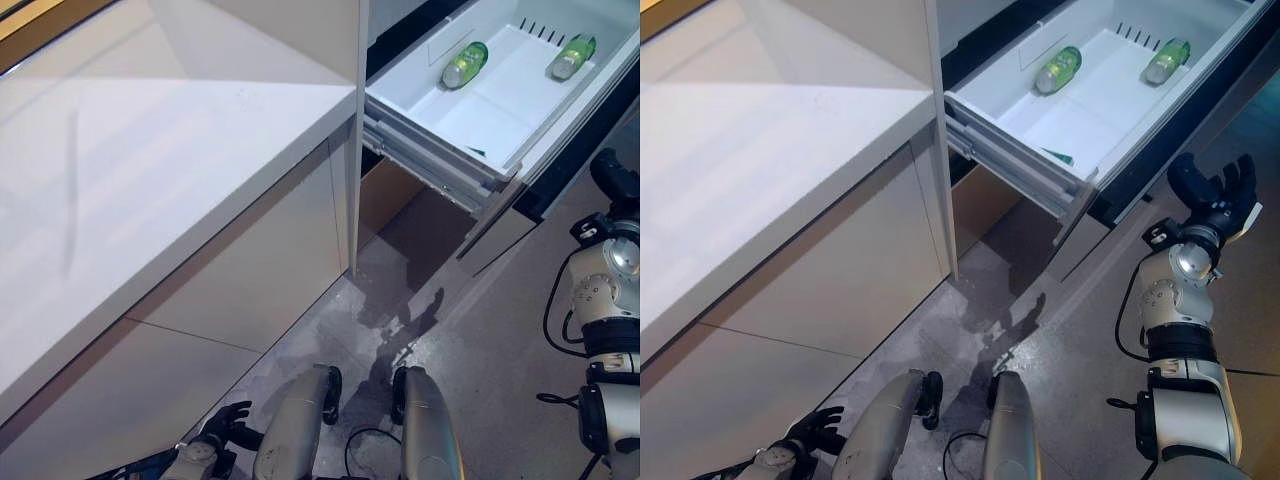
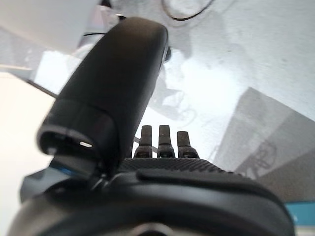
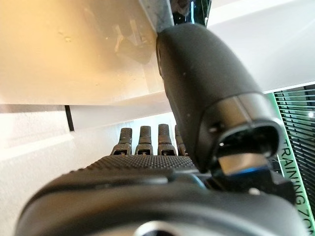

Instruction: Put drinks into fridge and close the fridge

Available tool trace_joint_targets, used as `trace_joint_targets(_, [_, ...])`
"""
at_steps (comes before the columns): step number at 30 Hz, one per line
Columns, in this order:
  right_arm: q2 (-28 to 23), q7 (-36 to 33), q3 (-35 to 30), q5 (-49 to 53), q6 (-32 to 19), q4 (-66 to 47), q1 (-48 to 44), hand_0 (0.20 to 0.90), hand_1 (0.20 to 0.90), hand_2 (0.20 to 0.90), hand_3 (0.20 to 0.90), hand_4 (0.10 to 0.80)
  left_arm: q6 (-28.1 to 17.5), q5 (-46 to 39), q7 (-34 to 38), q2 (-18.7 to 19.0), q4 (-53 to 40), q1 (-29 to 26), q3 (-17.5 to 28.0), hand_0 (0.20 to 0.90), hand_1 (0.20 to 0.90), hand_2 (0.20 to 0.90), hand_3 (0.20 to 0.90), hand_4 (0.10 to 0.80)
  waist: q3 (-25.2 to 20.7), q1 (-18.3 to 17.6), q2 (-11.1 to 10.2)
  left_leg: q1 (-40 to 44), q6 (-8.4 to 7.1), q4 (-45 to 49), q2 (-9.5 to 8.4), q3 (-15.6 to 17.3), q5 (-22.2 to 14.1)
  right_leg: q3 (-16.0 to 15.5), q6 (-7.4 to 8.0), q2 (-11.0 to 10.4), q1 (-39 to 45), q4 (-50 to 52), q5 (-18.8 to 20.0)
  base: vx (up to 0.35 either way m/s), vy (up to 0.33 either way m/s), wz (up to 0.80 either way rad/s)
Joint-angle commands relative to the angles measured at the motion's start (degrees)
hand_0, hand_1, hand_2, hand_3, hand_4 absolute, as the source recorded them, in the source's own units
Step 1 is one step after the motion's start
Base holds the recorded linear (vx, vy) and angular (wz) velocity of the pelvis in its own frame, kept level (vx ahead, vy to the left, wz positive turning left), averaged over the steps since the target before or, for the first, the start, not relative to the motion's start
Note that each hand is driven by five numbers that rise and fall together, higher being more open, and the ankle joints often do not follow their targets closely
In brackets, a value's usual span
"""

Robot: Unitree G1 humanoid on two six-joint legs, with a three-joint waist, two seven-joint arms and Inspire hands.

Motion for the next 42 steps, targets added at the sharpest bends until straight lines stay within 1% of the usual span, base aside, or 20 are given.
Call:
trace_joint_targets(1, [0.8,2.8,3.9,1.5,-5.1,-0.4,-8.3,0.9,0.9,0.9,0.9,0.8,-2.9,-0.6,2.4,1.0,-3.4,1.5,0.3,0.9,0.9,0.9,0.9,0.8,-2.6,3.2,-0.4,1.5,2.36,-2.3,-1.12,-2.3,-3.6,-4.9,-6.57,1.5,1.6,2.9,-4.4,0.0,0.0,0.0])
trace_joint_targets(3, [1.6,3.1,4.3,1.8,-5.6,0.0,-9.1,0.9,0.9,0.9,0.9,0.8,-3.2,-0.5,2.5,1.0,-3.8,1.3,0.0,0.9,0.9,0.9,0.9,0.8,-2.4,3.5,-0.2,0.7,2.49,-3.0,-0.95,-1.9,-1.6,-5.6,-7.17,1.3,0.8,2.7,-2.9,0.011,0.023,-0.01])
trace_joint_targets(4, [2.7,4.3,5.0,3.1,-5.8,0.6,-10.1,0.9,0.9,0.9,0.9,0.8,-3.1,-0.9,2.7,0.9,-4.0,1.2,-0.5,0.9,0.9,0.9,0.9,0.8,-2.5,3.8,-0.1,0.9,2.16,-2.4,-1.15,-2.6,-3.0,-5.1,-6.75,1.5,1.0,3.9,-4.6,0.184,0.02,0.04])
trace_joint_targets(6, [4.2,7.5,5.8,5.9,-6.0,1.4,-11.2,0.9,0.9,0.9,0.9,0.8,-2.8,-1.4,2.9,0.7,-4.0,0.9,-0.8,0.9,0.9,0.9,0.9,0.8,-2.5,4.2,0.0,1.0,2.02,-2.6,-1.19,-2.8,-2.7,-5.3,-6.83,1.5,1.0,4.2,-4.9,0.145,0.019,0.07])
trace_joint_targets(7, [5.0,9.7,6.3,7.4,-5.7,1.8,-11.8,0.9,0.9,0.9,0.9,0.8,-2.9,-1.6,2.9,0.6,-3.8,0.9,-1.0,0.9,0.9,0.9,0.9,0.8,-2.5,4.4,0.1,1.1,1.92,-2.7,-1.23,-3.0,-2.5,-5.4,-6.87,1.4,1.1,4.4,-5.0,0.034,0.024,0.08])
trace_joint_targets(8, [5.9,13.2,7.0,8.7,-4.9,2.2,-12.7,0.9,0.9,0.9,0.9,0.8,-2.8,-1.5,2.8,0.5,-3.7,1.0,-0.9,0.9,0.9,0.9,0.9,0.8,-2.3,4.8,0.3,0.9,2.0,-3.8,-1.17,-2.9,-0.5,-6.2,-7.45,1.1,0.9,3.9,-3.6,0.042,0.014,0.09])
trace_joint_targets(11, [6.7,21.3,8.8,8.8,-3.1,2.3,-13.6,0.9,0.9,0.9,0.9,0.8,-2.3,-1.2,2.6,0.8,-4.0,1.7,-0.6,0.9,0.9,0.9,0.9,0.8,-2.5,5.9,0.5,1.4,1.61,-5.1,-1.61,-3.8,0.4,-6.8,-7.44,1.0,1.5,3.9,-3.8,0.094,-0.016,0.08])
trace_joint_targets(16, [4.3,30.5,11.7,3.7,0.3,2.5,-14.2,0.9,0.9,0.9,0.9,0.8,-1.9,-0.2,1.7,2.3,-4.5,4.3,1.7,0.9,0.9,0.9,0.9,0.8,-2.4,8.0,0.4,2.0,1.03,-7.5,-2.08,-5.6,2.1,-8.4,-7.39,0.9,2.9,3.3,-3.9,0.138,-0.055,0.18])
trace_joint_targets(17, [3.5,32.5,12.4,2.9,1.2,2.8,-14.4,0.9,0.9,0.9,0.9,0.8,-1.9,0.2,1.3,2.8,-4.4,5.1,2.4,0.9,0.9,0.9,0.9,0.8,-2.5,8.4,0.2,2.8,0.73,-7.4,-2.37,-6.5,0.7,-8.0,-6.86,1.0,3.8,3.8,-5.6,0.256,-0.097,0.17])
trace_joint_targets(18, [2.6,35.6,13.2,1.3,2.6,3.1,-14.7,0.9,0.9,0.9,0.9,0.8,-1.9,0.4,0.9,3.3,-4.4,5.7,3.3,0.9,0.9,0.9,0.9,0.8,-2.6,9.1,0.1,2.9,0.56,-7.8,-2.38,-7.0,1.1,-8.4,-6.89,1.0,4.2,3.8,-5.7,0.244,-0.095,0.15])
trace_joint_targets(24, [-1.7,42.3,17.3,-1.7,6.1,5.2,-17.0,0.9,0.9,0.9,0.9,0.8,-3.4,2.2,-1.5,5.9,-4.9,7.7,6.3,0.9,0.9,0.9,0.9,0.8,-2.7,11.4,-0.6,3.4,0.02,-9.5,-2.41,-9.3,2.4,-10.0,-7.32,1.5,6.3,2.7,-5.9,0.111,-0.097,0.16])
trace_joint_targets(25, [-2.2,42.8,17.8,-1.9,6.4,5.6,-17.3,0.9,0.9,0.9,0.9,0.8,-3.6,2.8,-1.9,6.2,-5.1,7.8,6.6,0.9,0.9,0.9,0.9,0.8,-2.7,11.8,-0.8,3.5,-0.07,-9.7,-2.39,-9.6,2.4,-10.3,-7.38,1.6,6.8,2.3,-5.9,0.017,-0.083,0.18])
trace_joint_targets(26, [-2.5,43.0,17.9,-1.8,6.6,5.9,-17.6,0.9,0.9,0.9,0.9,0.8,-3.8,3.1,-2.2,6.5,-5.2,7.9,6.8,0.9,0.9,0.9,0.9,0.8,-2.7,12.1,-0.6,3.1,0.01,-10.6,-2.14,-9.6,4.4,-11.2,-7.95,1.6,6.7,1.4,-4.3,0.013,-0.077,0.19])
trace_joint_targets(29, [-3.4,43.6,18.4,-1.8,6.4,8.1,-18.8,0.9,0.9,0.9,0.9,0.8,-4.3,4.1,-2.9,7.1,-5.5,7.9,6.8,0.9,0.9,0.9,0.9,0.8,-2.8,13.0,-1.1,3.7,-0.15,-11.3,-2.16,-10.6,4.6,-11.7,-8.07,1.9,8.1,0.5,-4.2,0.092,-0.089,0.17])
trace_joint_targets(30, [-3.5,43.4,18.4,-1.7,6.3,8.7,-19.1,0.9,0.9,0.9,0.9,0.8,-4.5,4.6,-3.2,7.4,-5.9,8.1,6.7,0.9,0.9,0.9,0.9,0.8,-2.9,13.3,-1.5,4.5,-0.33,-11.0,-2.35,-11.1,2.9,-11.3,-7.53,2.1,9.2,0.6,-5.7,0.17,-0.102,0.25])
trace_joint_targets(31, [-3.7,43.5,18.4,-1.4,6.3,9.1,-19.4,0.9,0.9,0.9,0.9,0.8,-4.7,4.9,-3.4,7.5,-6.1,8.1,6.6,0.9,0.9,0.9,0.9,0.8,-3.0,13.5,-1.6,4.8,-0.39,-11.5,-2.3,-11.4,3.1,-11.4,-7.51,2.2,9.7,0.1,-5.6,0.091,-0.08,0.24])
trace_joint_targets(32, [-3.9,43.4,18.3,-1.5,6.5,9.6,-19.8,0.9,0.9,0.9,0.9,0.8,-4.8,5.1,-3.5,7.7,-6.5,8.0,6.3,0.9,0.9,0.9,0.9,0.8,-3.1,13.7,-1.3,4.8,-0.45,-13.1,-1.92,-11.6,5.4,-12.3,-7.97,2.3,10.0,-1.4,-3.8,-0.016,-0.039,0.18])
trace_joint_targets(35, [-4.0,43.1,17.7,-1.8,6.5,10.7,-20.2,0.9,0.9,0.9,0.9,0.8,-4.8,5.6,-3.8,7.9,-7.2,8.0,5.9,0.9,0.9,0.9,0.9,0.8,-3.3,14.2,-1.3,5.5,-0.71,-14.5,-1.82,-12.2,6.1,-12.6,-7.83,2.6,11.2,-2.9,-3.4,0.015,-0.047,0.18])
trace_joint_targets(39, [-4.3,40.4,17.3,-1.6,5.9,11.3,-20.9,0.9,0.9,0.9,0.9,0.8,-4.0,6.2,-4.0,8.5,-8.0,7.7,5.3,0.9,0.9,0.9,0.9,0.8,-3.5,14.3,-1.4,6.5,-1.23,-17.3,-1.26,-12.7,7.5,-12.7,-7.47,3.5,12.4,-5.5,-2.4,0.009,-0.05,0.13])
trace_joint_targets(42, [-4.2,33.8,16.7,-3.1,4.1,11.3,-21.1,0.9,0.9,0.9,0.9,0.8,-3.3,6.8,-4.1,8.6,-7.7,7.7,4.9,0.9,0.9,0.9,0.9,0.8,-3.8,14.1,-1.6,7.1,-1.49,-18.6,-0.94,-12.7,7.9,-12.5,-7.32,4.2,13.3,-7.7,-1.6,-0.018,-0.034,0.09])
